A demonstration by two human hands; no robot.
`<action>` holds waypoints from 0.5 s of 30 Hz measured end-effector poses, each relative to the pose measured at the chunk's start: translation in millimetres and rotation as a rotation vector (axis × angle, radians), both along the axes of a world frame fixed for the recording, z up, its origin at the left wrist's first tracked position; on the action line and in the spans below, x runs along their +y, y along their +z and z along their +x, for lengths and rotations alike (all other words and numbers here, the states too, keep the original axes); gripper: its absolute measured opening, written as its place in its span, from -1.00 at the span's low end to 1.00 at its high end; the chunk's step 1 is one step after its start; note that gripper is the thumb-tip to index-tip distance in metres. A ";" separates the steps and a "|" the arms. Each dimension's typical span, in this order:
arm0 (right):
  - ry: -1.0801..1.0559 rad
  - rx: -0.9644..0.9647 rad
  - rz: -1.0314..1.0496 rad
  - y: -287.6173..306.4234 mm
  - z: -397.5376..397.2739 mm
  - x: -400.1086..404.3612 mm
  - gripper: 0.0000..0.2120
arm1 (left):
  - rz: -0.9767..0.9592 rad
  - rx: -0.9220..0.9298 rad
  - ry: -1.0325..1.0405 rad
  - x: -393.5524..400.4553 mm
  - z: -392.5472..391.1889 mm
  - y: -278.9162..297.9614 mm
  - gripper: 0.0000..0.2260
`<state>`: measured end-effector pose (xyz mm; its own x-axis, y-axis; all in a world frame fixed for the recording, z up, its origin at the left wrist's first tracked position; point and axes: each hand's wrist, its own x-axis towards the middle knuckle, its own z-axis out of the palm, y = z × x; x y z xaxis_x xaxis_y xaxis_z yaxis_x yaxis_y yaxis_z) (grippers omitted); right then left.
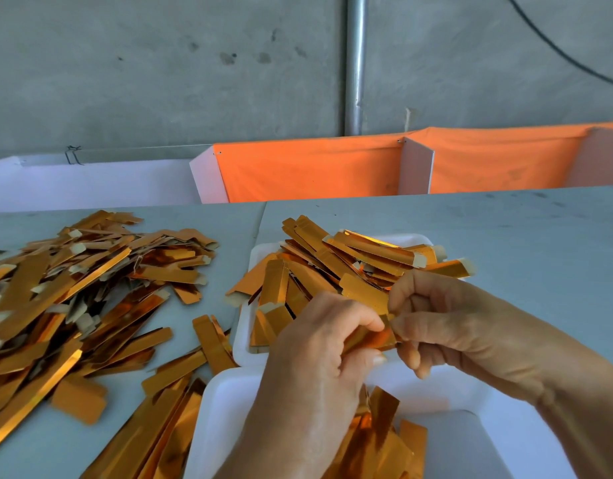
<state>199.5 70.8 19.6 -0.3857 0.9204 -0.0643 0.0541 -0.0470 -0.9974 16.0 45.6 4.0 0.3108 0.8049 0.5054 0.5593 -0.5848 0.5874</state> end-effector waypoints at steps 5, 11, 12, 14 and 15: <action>0.081 0.126 -0.020 0.0 7.0 -0.5 -0.93 | -0.013 -0.065 -0.024 1.7 -2.5 1.0 -0.80; 0.142 0.234 -0.025 -2.9 9.7 2.1 -0.83 | -0.077 -0.183 -0.094 1.1 -4.5 4.0 -0.76; 0.130 0.233 -0.025 -3.6 9.2 2.6 -0.83 | -0.083 -0.185 -0.098 1.1 -4.5 3.8 -0.75; 0.111 0.213 -0.014 -5.6 8.1 3.4 -0.79 | -0.107 -0.194 -0.096 1.3 -3.8 3.0 -0.74; 0.109 0.209 -0.011 -6.7 7.6 3.8 -0.76 | -0.130 -0.212 -0.100 1.5 -3.5 2.5 -0.74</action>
